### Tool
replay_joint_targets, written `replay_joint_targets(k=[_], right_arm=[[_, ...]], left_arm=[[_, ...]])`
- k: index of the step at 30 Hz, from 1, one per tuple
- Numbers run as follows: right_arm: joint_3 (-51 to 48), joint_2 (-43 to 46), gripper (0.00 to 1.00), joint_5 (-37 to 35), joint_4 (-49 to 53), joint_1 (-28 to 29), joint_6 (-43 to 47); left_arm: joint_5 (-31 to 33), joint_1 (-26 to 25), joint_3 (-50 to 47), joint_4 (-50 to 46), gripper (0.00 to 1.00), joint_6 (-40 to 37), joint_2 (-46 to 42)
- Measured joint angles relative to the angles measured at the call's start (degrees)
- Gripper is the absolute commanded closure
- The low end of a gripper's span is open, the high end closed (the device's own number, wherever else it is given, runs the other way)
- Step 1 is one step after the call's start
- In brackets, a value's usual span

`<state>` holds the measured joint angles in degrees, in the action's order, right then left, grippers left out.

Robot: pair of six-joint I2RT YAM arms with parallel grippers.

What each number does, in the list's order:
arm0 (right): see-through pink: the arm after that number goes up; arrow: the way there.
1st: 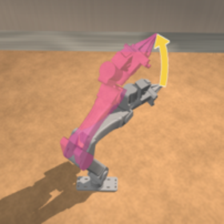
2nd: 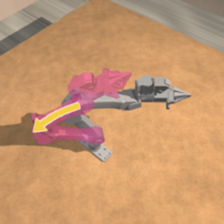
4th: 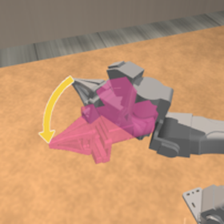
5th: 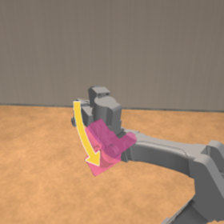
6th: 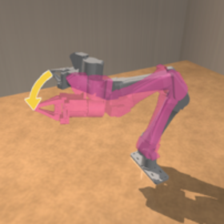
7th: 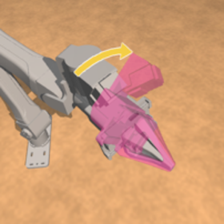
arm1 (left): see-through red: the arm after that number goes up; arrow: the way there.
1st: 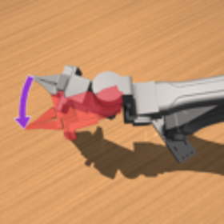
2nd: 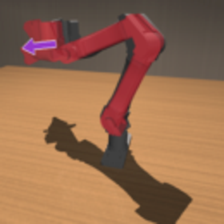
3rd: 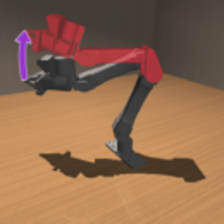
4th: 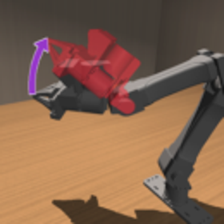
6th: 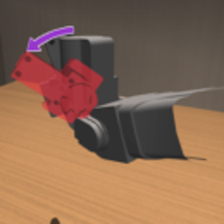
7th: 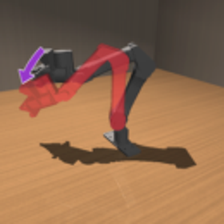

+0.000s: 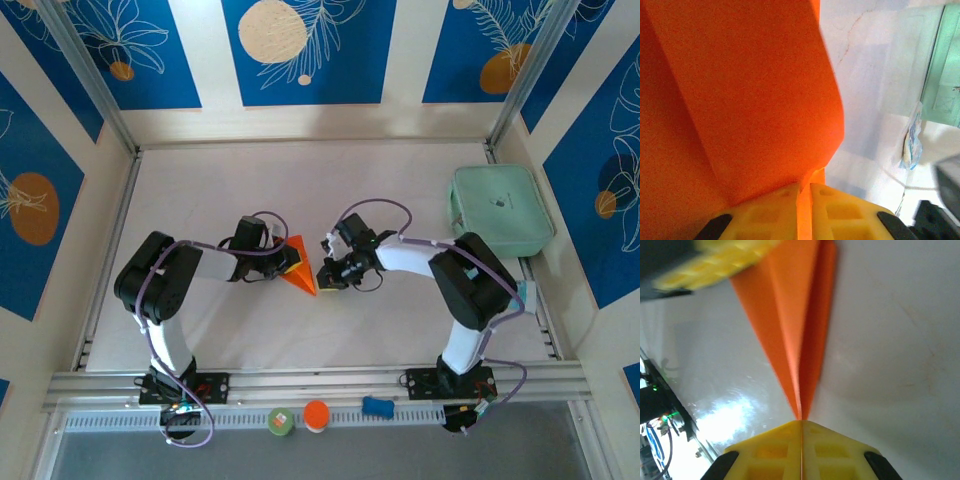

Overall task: Fold a paper plane with a square sheet of paper (pick it up from the middle)
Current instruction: Fourth fold the wing at the center of the table.

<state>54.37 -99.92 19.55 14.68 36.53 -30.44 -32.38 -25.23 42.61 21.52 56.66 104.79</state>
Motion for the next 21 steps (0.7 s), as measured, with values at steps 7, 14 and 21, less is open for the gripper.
replay_joint_targets(k=[7, 14, 21], right_arm=[[1.1, 0.6, 0.93, 0.7, -1.2, 1.0, 0.0], [1.2, -4.2, 0.93, 2.4, -1.6, 2.1, -0.7], [1.4, -6.0, 0.93, 2.9, -1.3, 2.1, -0.6]], left_arm=[[0.0, 0.0, 0.0, -0.1, 0.86, 0.0, 0.0], [0.0, 0.0, 0.0, -0.1, 0.86, 0.0, 0.0], [0.0, 0.0, 0.1, -0.6, 0.85, 0.0, -0.1]])
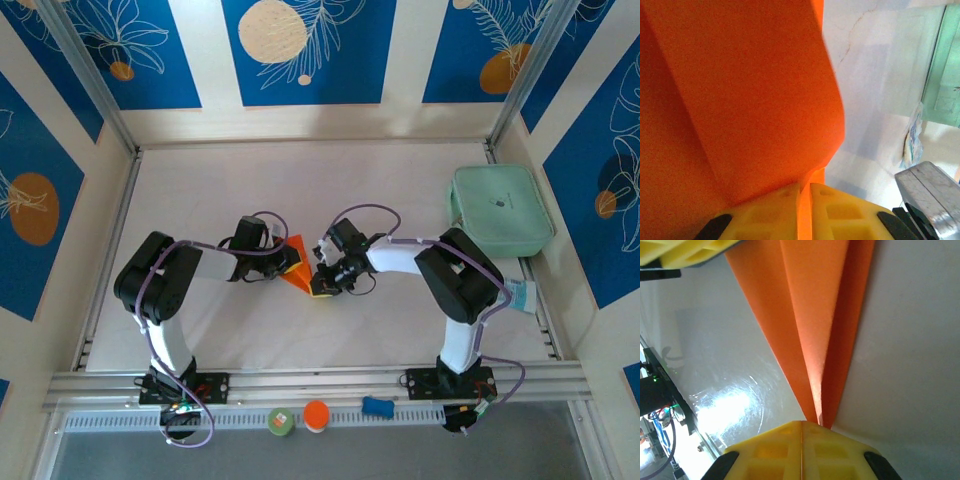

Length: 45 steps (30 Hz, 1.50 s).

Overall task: Fold a paper plane with a square sheet of paper (pick it up from the middle)
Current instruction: Fourth fold the wing at the center of the table.

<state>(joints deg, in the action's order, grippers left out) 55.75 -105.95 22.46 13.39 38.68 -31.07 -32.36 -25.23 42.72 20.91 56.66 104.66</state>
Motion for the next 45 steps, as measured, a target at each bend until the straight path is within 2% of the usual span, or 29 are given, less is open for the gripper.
replay_joint_targets(k=[16, 27, 45], right_arm=[[2.5, -1.8, 0.93, 0.3, 2.7, 0.0, 0.2], [5.5, 1.0, 0.93, -0.3, 0.1, 0.3, -1.2], [5.6, -4.0, 0.94, -4.1, 0.6, 1.1, -2.0]], left_arm=[[0.5, 0.0, 1.2, -4.4, 0.83, 0.0, -1.0], [1.3, -0.2, 2.3, -7.1, 0.83, -0.7, -0.9], [0.8, -0.5, 3.7, -8.3, 0.81, -1.2, -0.6]])
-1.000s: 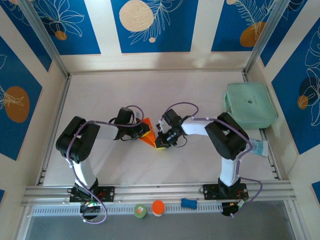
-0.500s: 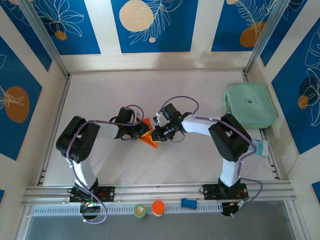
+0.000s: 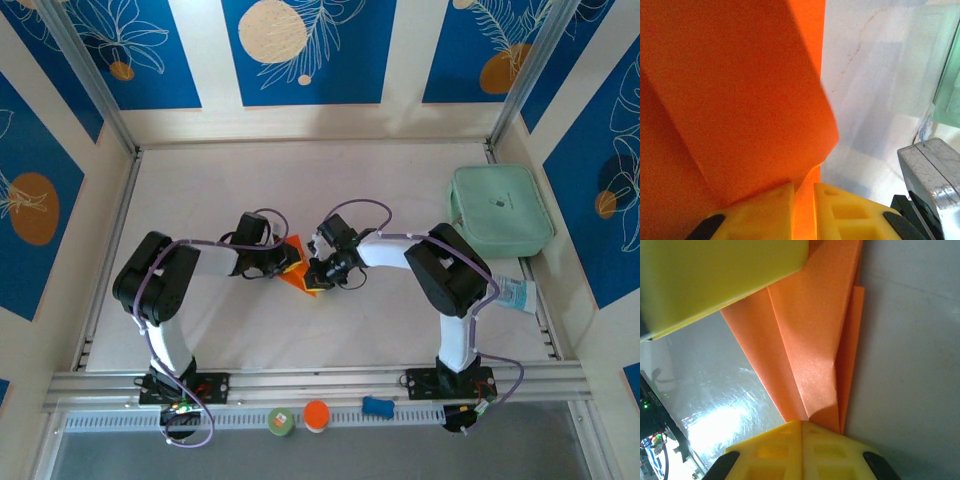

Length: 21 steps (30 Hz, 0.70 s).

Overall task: Fold a paper plane with a square sheet of paper (pick it up from the middle)
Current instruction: Fourth fold the wing at the center of the table.

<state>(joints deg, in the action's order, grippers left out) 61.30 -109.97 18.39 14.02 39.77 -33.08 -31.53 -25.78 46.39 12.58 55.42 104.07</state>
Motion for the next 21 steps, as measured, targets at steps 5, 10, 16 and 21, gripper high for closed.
replay_joint_targets(k=[5, 10, 16, 21], right_arm=[[-1.0, 0.0, 0.94, 1.0, -1.2, -0.4, 0.1], [-2.4, 0.6, 0.94, 2.7, -1.4, -1.2, 0.5], [-2.6, 0.6, 0.94, 3.1, -1.4, -1.3, 0.7], [-2.6, 0.6, 0.94, 3.1, -1.4, -1.3, 0.7]], left_arm=[[0.3, 0.0, 2.4, -3.7, 0.79, -3.6, -0.7], [0.7, 0.3, 4.0, -5.4, 0.79, -7.6, -0.9], [0.7, 1.2, 4.3, -6.2, 0.79, -9.4, -0.5], [0.7, 1.8, 5.1, -6.1, 0.80, -9.5, 1.2]])
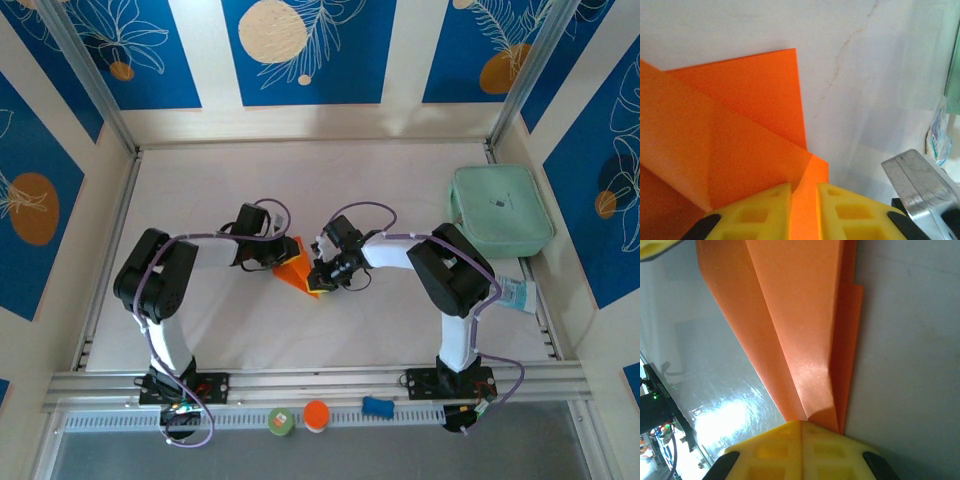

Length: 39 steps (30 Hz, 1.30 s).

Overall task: Fold a paper plane with a square sheet of paper (pick it up from the middle)
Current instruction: Fourth fold the wing at the center of the table.

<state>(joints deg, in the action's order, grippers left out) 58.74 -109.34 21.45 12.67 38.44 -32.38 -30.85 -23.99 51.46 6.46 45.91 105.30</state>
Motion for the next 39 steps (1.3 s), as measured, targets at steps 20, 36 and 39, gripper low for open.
replay_joint_targets(k=[20, 36, 39], right_arm=[[-0.4, 2.0, 0.93, 0.2, 0.4, -0.9, -1.4], [5.4, -2.1, 0.96, -3.0, -0.2, 0.9, -3.3], [5.3, -2.3, 0.96, -3.5, 0.0, 1.0, -3.3]], left_arm=[[0.3, 0.1, -0.2, 0.3, 0.81, 0.0, 1.0], [0.2, 0.2, -1.1, 2.4, 0.81, 0.3, 1.0], [0.2, 0.2, -1.2, 2.6, 0.81, 0.3, 1.0]])
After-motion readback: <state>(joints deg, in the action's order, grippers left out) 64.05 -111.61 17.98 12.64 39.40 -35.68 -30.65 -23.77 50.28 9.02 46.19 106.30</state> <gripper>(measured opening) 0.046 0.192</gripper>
